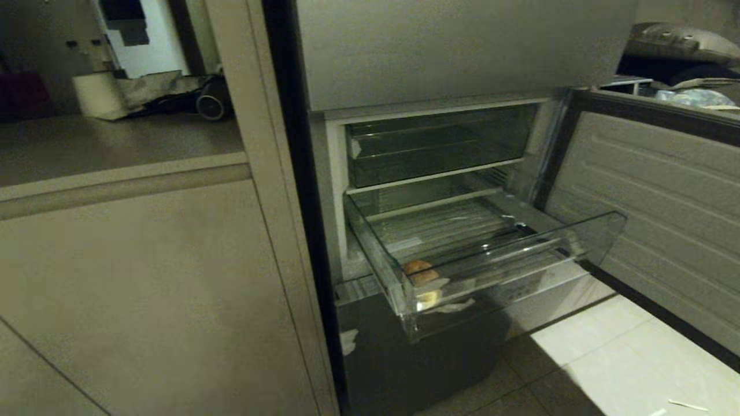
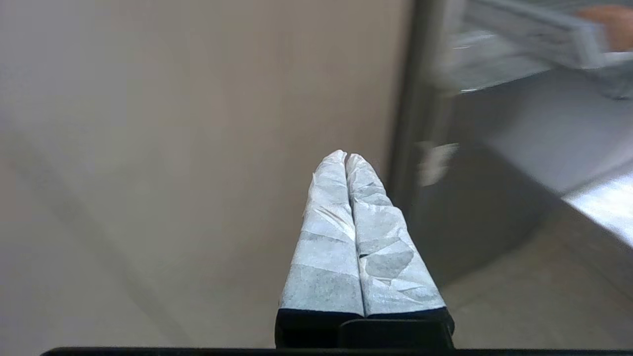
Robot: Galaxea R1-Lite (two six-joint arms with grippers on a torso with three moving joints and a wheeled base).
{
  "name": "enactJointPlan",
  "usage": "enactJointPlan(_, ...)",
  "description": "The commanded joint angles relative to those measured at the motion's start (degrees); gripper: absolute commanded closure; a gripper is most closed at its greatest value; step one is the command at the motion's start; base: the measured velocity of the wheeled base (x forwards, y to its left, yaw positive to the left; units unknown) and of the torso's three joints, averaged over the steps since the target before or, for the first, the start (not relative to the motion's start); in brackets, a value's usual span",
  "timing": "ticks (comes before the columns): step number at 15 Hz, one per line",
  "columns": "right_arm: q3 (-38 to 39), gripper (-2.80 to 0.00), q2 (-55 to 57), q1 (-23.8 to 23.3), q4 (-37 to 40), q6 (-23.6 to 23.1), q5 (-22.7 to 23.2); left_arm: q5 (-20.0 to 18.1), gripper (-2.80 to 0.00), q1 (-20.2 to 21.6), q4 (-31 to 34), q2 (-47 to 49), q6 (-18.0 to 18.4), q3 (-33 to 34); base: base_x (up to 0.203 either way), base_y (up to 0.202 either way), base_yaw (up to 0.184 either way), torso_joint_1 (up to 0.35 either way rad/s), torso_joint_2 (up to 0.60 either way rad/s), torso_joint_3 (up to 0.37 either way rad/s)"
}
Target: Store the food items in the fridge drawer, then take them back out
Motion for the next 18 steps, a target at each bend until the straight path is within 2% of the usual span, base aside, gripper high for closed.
enactJointPlan(1, -0.12, 0.00, -0.15, 0.01, -0.23, -0.09, 0.30, 0.00, 0.00, 0.00, -0.02, 0.00, 0.00, 0.00, 0.001, -0.007, 0.176, 0.002, 0.00, 0.002)
enactJointPlan(6, -0.40, 0.00, -0.33, 1.10, -0.41, -0.35, 1.59, 0.00, 0.00, 0.00, -0.02, 0.00, 0.00, 0.00, 0.003, -0.008, 0.178, 0.002, 0.00, 0.002)
enactJointPlan(8, -1.66, 0.00, -0.71, 2.97, -0.26, -0.48, 3.24, 0.00, 0.00, 0.00, -0.02, 0.00, 0.00, 0.00, 0.004, -0.008, 0.153, 0.004, 0.00, 0.002)
enactJointPlan(10, -6.65, 0.00, -0.68, 7.30, 2.70, 0.95, 3.72, 0.00, 0.00, 0.00, -0.02, 0.00, 0.00, 0.00, 0.002, -0.002, 0.081, 0.004, 0.01, 0.002)
enactJointPlan(12, -17.33, 0.00, -0.52, 13.73, 13.45, 5.63, 3.85, 0.00, 0.00, 0.00, -0.02, 0.00, 0.00, 0.00, 0.000, 0.000, 0.000, 0.000, 0.00, 0.000)
enactJointPlan(14, -29.77, 0.00, 1.23, 21.76, 28.74, 9.63, 3.89, 0.00, 0.00, 0.00, -0.02, 0.00, 0.00, 0.00, 0.000, 0.000, 0.000, 0.000, 0.00, 0.000)
enactJointPlan(16, -40.77, 0.00, 7.16, 29.40, 42.06, 11.69, 3.65, 0.00, 0.00, 0.00, -0.02, 0.00, 0.00, 0.00, 0.000, 0.000, 0.000, 0.000, 0.00, 0.000)
enactJointPlan(18, -48.02, 0.00, 15.17, 36.01, 51.06, 12.72, 3.08, 0.00, 0.00, 0.00, -0.02, 0.00, 0.00, 0.00, 0.000, 0.000, 0.000, 0.000, 0.00, 0.000)
